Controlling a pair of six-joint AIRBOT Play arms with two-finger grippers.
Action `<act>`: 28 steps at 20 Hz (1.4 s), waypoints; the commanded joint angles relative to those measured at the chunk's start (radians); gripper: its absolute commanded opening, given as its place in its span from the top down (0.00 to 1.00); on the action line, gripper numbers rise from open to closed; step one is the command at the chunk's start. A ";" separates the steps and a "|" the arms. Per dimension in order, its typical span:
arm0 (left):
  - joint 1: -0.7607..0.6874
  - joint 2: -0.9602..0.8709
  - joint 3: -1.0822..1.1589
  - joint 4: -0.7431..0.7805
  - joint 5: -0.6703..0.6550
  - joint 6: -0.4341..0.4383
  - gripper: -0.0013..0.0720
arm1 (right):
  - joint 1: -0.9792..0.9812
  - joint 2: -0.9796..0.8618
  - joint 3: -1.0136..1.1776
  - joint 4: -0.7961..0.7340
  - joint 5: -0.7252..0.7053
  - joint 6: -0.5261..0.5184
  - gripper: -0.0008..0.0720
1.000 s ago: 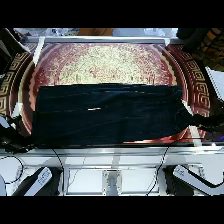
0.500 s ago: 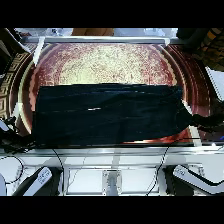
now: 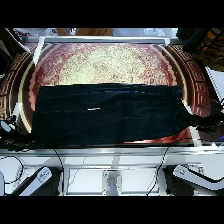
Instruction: Fold the clothes and pants, and hang the long-sleeved shirts on hangers.
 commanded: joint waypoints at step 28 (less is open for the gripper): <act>0.007 0.085 0.292 -0.021 -0.103 0.084 0.95 | 0.008 0.051 -0.050 0.169 0.064 -0.056 0.41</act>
